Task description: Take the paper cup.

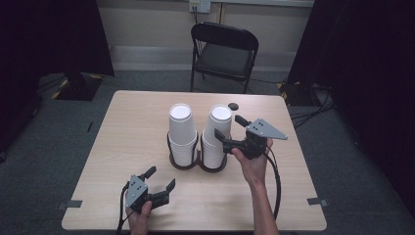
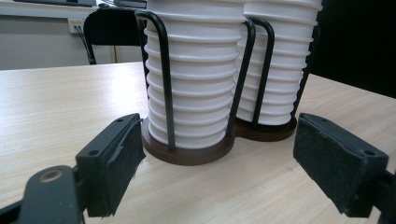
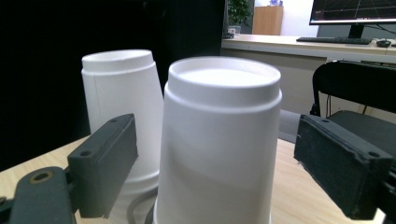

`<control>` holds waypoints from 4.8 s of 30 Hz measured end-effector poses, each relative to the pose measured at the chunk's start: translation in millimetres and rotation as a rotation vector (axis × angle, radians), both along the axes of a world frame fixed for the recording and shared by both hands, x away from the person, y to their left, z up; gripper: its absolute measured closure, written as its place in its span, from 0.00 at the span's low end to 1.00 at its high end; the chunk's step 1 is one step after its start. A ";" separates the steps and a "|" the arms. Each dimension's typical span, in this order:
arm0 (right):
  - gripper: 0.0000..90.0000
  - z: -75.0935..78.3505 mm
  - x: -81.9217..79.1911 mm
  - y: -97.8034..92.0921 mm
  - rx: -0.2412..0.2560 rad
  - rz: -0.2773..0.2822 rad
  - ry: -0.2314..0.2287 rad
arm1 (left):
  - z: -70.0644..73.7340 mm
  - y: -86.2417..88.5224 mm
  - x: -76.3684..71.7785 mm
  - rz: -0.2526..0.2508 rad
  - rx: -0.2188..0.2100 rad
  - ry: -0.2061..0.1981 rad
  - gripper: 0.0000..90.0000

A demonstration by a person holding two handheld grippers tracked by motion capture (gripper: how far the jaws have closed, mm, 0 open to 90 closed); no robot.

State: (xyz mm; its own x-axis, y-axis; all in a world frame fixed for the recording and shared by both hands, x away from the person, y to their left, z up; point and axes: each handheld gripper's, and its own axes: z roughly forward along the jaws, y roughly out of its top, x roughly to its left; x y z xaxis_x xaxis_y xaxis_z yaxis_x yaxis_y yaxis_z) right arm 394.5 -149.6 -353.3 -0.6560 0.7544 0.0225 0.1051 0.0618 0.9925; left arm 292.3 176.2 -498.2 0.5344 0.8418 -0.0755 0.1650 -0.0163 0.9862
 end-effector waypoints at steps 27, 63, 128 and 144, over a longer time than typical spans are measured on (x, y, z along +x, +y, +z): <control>0.15 -19.4 32.6 24.7 -0.033 0.007 0.067 | -0.1 -0.7 -0.7 -0.001 0.007 -0.007 0.18; 0.15 -34.5 39.7 33.3 -0.077 -0.022 0.115 | 0.0 -1.2 -1.3 -0.001 0.016 -0.014 0.18; 0.16 23.1 31.2 26.4 -0.012 -0.060 -0.035 | -0.3 0.0 -0.7 -0.013 0.009 -0.023 0.18; 0.16 40.3 19.3 15.8 0.046 -0.049 -0.077 | -0.2 0.9 1.3 -0.011 -0.009 0.000 0.26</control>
State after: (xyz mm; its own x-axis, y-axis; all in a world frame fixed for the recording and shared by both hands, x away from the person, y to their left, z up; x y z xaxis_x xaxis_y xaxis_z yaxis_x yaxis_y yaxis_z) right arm 413.8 -133.9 -312.9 -0.6190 0.7853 0.0085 0.0301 0.0129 0.9995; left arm 293.6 177.1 -498.5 0.5435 0.8353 -0.0830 0.1649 -0.0093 0.9863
